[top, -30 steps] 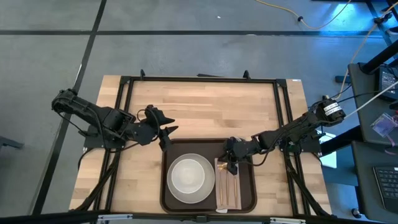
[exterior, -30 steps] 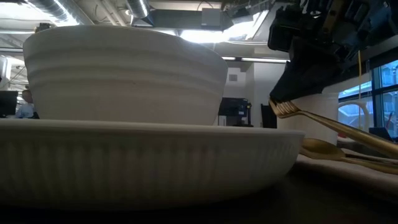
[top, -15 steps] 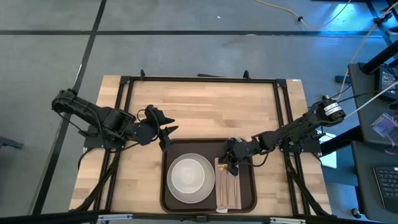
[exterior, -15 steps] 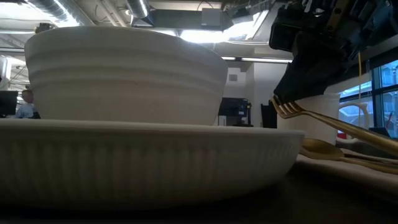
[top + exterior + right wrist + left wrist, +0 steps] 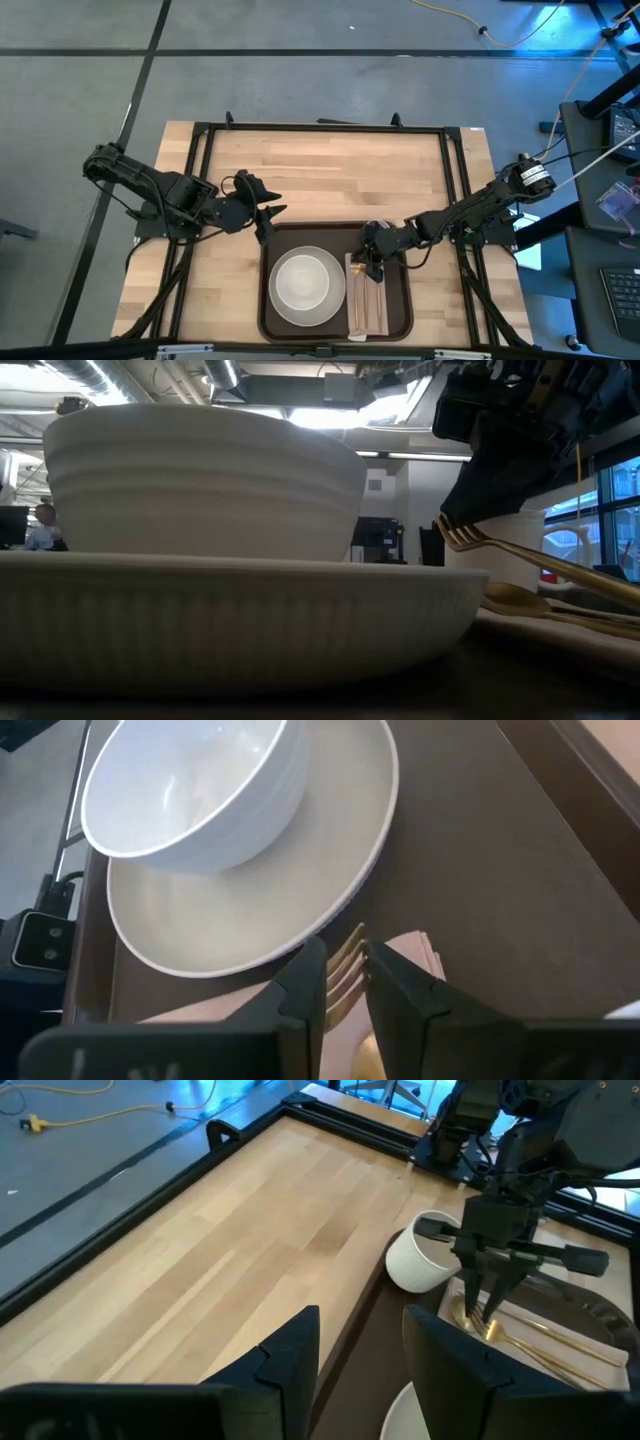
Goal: Set up tray
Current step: Put the gold fork on the brown napkin to the left of the gold spoon
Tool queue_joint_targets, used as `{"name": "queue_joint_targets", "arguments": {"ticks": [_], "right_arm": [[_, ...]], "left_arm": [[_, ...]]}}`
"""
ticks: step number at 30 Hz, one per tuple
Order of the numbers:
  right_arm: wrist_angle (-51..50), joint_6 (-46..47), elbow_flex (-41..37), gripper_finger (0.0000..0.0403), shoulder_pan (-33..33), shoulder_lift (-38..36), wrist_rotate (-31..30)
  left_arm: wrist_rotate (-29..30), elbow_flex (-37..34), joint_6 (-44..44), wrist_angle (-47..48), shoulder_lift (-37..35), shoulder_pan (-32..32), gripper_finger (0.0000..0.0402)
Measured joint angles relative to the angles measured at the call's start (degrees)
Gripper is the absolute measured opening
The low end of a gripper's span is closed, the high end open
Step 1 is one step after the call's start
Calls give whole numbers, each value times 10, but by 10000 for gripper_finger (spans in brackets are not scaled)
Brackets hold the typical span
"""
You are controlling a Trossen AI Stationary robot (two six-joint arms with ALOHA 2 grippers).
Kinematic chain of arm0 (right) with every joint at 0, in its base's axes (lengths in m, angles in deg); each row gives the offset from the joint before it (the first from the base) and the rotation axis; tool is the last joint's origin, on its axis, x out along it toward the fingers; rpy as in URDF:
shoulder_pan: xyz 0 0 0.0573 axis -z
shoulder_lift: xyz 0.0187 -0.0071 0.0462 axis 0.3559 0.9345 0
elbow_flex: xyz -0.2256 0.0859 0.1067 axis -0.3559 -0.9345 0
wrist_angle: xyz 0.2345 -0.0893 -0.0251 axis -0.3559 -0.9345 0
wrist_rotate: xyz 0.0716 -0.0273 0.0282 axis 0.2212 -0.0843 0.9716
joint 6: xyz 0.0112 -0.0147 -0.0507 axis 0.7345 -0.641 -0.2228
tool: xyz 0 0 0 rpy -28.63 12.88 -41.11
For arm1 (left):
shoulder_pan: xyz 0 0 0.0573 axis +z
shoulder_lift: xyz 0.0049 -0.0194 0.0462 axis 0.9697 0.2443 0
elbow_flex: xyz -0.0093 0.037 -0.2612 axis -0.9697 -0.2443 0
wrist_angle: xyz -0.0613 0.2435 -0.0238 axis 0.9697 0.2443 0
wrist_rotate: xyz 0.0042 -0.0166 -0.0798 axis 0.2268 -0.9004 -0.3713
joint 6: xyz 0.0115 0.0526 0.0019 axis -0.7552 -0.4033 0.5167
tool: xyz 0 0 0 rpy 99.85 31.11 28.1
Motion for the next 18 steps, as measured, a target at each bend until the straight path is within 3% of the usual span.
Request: {"name": "queue_joint_targets", "arguments": {"ticks": [18], "right_arm": [[6,-154,0,73,0,0,-4]], "left_arm": [[0,0,0,0,0,0,139]]}}
